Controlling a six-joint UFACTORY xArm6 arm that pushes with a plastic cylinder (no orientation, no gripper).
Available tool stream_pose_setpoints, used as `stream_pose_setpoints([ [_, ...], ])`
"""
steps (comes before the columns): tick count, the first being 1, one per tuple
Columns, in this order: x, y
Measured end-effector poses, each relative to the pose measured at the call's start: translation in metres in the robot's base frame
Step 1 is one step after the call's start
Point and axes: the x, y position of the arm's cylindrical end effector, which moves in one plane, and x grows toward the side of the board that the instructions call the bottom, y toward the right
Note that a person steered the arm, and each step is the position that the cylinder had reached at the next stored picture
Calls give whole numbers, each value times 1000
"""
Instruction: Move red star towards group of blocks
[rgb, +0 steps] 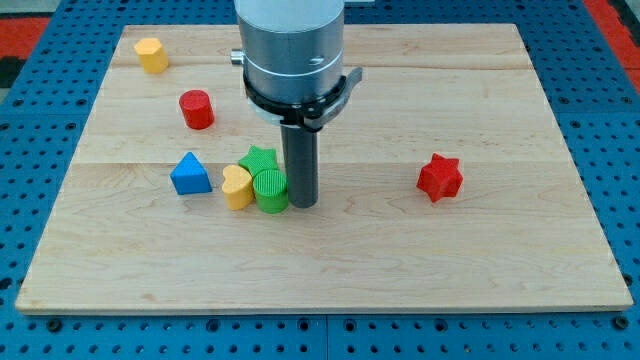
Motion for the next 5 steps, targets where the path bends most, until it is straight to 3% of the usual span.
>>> stream_pose_setpoints([
  [2, -56, 99],
  [3, -61, 142],
  [4, -37, 181],
  [5, -15, 181],
])
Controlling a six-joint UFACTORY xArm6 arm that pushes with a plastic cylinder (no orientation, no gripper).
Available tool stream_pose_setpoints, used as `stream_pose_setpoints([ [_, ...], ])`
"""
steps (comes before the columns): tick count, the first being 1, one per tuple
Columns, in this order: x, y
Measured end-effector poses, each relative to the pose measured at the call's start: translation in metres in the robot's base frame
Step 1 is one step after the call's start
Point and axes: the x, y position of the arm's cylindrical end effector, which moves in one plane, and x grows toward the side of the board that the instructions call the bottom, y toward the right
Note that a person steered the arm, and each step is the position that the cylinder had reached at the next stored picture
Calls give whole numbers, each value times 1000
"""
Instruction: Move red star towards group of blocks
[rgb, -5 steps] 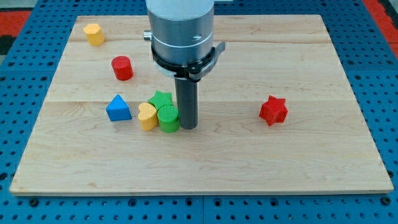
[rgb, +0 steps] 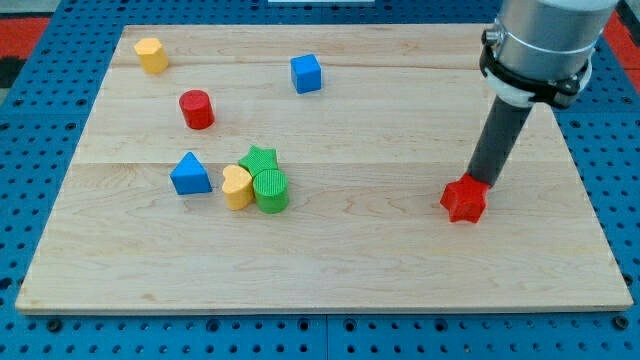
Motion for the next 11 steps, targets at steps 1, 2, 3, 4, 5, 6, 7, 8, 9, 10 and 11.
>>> stream_pose_setpoints([
  [1, 25, -24],
  [2, 61, -18],
  [3, 80, -20],
  [4, 98, -53],
  [5, 117, -94],
  [6, 108, -110],
  [7, 104, -102],
  [8, 86, -84],
  [9, 83, -114],
  [10, 80, -146],
  [11, 79, -123],
])
